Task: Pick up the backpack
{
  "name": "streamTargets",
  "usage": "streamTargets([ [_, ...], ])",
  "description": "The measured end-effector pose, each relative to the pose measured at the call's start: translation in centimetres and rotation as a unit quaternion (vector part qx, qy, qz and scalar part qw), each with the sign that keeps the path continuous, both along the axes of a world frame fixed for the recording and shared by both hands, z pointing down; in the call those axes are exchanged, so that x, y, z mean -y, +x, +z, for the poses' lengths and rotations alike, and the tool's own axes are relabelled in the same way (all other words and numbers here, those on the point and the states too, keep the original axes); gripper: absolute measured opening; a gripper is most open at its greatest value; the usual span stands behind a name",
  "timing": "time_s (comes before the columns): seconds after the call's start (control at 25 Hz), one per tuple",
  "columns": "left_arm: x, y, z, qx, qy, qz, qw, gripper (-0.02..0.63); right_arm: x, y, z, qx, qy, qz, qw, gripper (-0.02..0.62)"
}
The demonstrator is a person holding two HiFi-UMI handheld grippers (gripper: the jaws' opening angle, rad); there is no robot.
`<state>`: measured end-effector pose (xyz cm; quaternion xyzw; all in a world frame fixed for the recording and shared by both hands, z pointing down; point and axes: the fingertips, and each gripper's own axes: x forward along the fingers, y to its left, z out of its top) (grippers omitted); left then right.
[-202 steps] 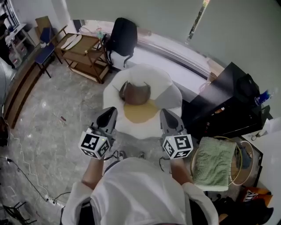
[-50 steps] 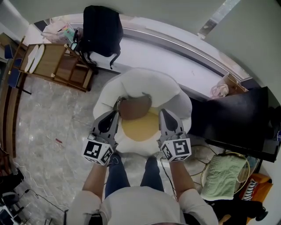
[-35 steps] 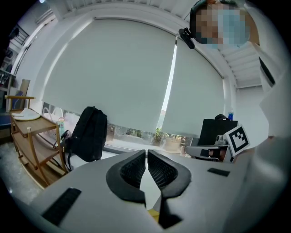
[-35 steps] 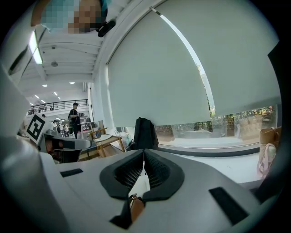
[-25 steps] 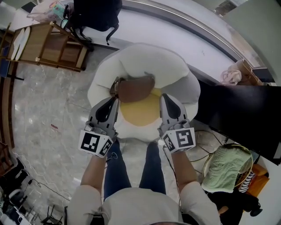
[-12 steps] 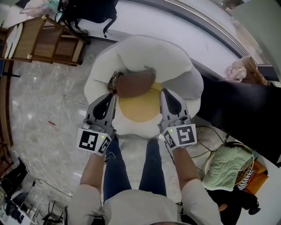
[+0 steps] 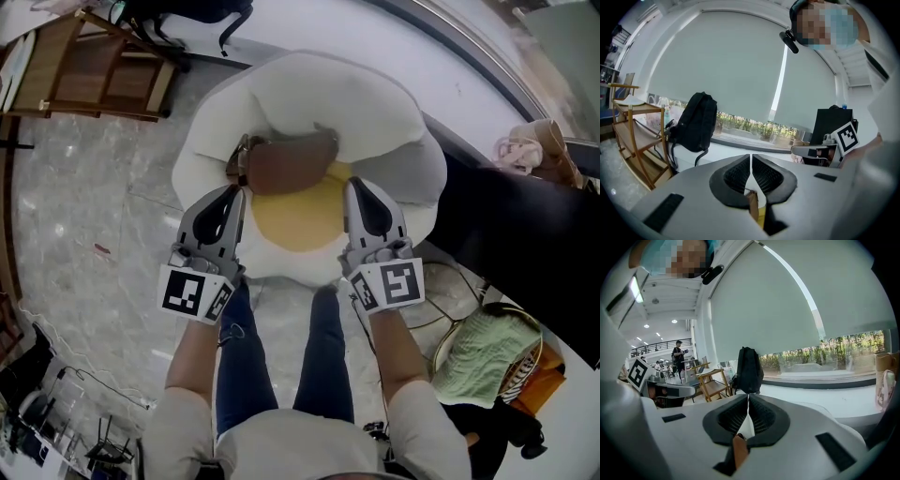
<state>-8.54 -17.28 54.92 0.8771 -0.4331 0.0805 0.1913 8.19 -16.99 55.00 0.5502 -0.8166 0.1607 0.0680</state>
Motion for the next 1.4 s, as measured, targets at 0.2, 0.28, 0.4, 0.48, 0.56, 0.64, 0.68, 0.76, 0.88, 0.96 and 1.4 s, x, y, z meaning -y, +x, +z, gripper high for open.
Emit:
streamTargets([
  [0.2, 0.4, 0.0, 2.0, 0.003, 0.0, -0.004, 1.0, 0.043, 0.3, 0.0, 2.3, -0.004, -0.005, -0.008, 1.0, 0.03],
  [0.28, 0.5, 0.1, 2.7, 0.003, 0.0, -0.003, 1.0, 0.043, 0.4, 0.0, 3.2, -0.004, -0.008, -0.008, 1.0, 0.029],
  [0.4, 0.5, 0.0, 3.7, 0.008, 0.001, 0.0, 1.0, 0.043, 0.3, 0.0, 4.5, -0.003, -0.012, -0.006, 1.0, 0.029],
  [0.48, 0.5, -0.2, 4.5, 0.011, 0.001, 0.001, 0.9999, 0.043, 0.3, -0.1, 5.4, -0.003, -0.014, -0.005, 1.0, 0.029],
  [0.56, 0.6, -0.3, 5.4, 0.011, -0.002, 0.0, 0.9999, 0.043, 0.2, -0.3, 6.3, -0.003, -0.015, -0.006, 1.0, 0.029],
  [0.64, 0.7, -0.3, 6.2, 0.011, -0.005, -0.001, 0.9999, 0.043, 0.3, -0.5, 7.2, -0.003, -0.017, -0.009, 1.0, 0.031],
  [0.68, 0.7, -0.2, 6.6, 0.012, -0.005, 0.0, 0.9999, 0.043, 0.4, -0.6, 7.6, -0.004, -0.019, -0.011, 1.0, 0.03],
  [0.76, 0.8, 0.1, 7.3, 0.016, -0.004, 0.003, 0.9999, 0.043, 0.6, -0.5, 8.5, -0.003, -0.021, -0.013, 1.0, 0.029],
  [0.88, 0.8, 0.3, 8.5, 0.018, -0.003, 0.004, 0.9998, 0.043, 0.7, -0.5, 9.8, -0.003, -0.022, -0.014, 1.0, 0.031],
  [0.96, 0.8, 0.5, 9.3, 0.019, -0.004, 0.004, 0.9998, 0.043, 0.7, -0.4, 10.8, -0.004, -0.024, -0.016, 1.0, 0.03],
  [1.4, 1.4, 0.3, 14.4, 0.023, -0.005, -0.002, 0.9997, 0.043, 1.6, -0.8, 16.4, -0.015, -0.032, -0.023, 0.999, 0.029],
])
